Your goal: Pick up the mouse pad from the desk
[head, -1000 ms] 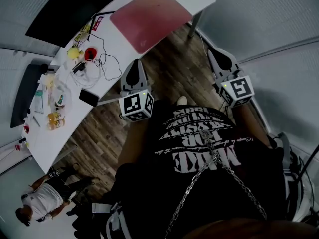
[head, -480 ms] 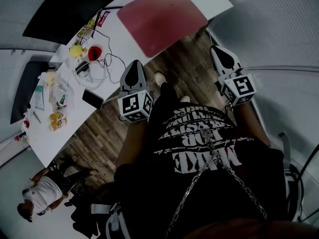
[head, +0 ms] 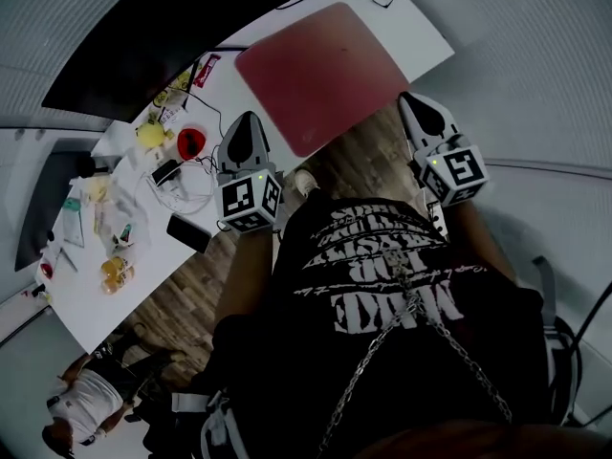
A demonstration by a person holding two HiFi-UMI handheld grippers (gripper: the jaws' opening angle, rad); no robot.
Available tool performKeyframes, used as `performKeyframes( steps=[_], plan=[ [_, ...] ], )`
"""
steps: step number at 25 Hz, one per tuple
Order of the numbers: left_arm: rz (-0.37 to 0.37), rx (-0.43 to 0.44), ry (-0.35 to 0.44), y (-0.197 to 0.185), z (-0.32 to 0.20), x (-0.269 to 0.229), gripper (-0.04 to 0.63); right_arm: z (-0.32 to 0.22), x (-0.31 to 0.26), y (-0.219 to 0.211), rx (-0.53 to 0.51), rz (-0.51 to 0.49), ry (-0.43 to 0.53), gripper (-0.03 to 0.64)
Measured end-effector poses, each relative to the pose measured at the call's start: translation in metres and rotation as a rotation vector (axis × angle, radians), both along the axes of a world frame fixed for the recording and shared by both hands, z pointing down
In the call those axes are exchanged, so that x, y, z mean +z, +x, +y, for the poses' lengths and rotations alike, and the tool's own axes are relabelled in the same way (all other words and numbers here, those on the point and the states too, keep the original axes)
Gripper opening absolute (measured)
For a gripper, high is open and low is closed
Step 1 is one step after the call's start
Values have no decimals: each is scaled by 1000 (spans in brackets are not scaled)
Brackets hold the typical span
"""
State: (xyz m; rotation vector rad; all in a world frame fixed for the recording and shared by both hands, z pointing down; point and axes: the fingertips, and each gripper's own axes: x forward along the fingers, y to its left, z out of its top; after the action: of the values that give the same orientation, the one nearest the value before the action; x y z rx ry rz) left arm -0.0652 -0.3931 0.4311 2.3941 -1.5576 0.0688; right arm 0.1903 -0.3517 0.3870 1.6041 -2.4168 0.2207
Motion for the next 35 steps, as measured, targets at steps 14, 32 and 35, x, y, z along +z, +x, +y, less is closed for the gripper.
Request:
performKeyframes(
  steps=[14,32,35],
  plan=[
    [48,-33,-329,-9,-73,97,6,-107,41,-5,-43,-16,-147,-6],
    [-200,-213,-969,24,-133,330,242,-298,323,110,-187,247,-748,292],
    [-216,-239,-970,21,-135,339,264,-305,362,129,-178,298,-849,304]
  ],
)
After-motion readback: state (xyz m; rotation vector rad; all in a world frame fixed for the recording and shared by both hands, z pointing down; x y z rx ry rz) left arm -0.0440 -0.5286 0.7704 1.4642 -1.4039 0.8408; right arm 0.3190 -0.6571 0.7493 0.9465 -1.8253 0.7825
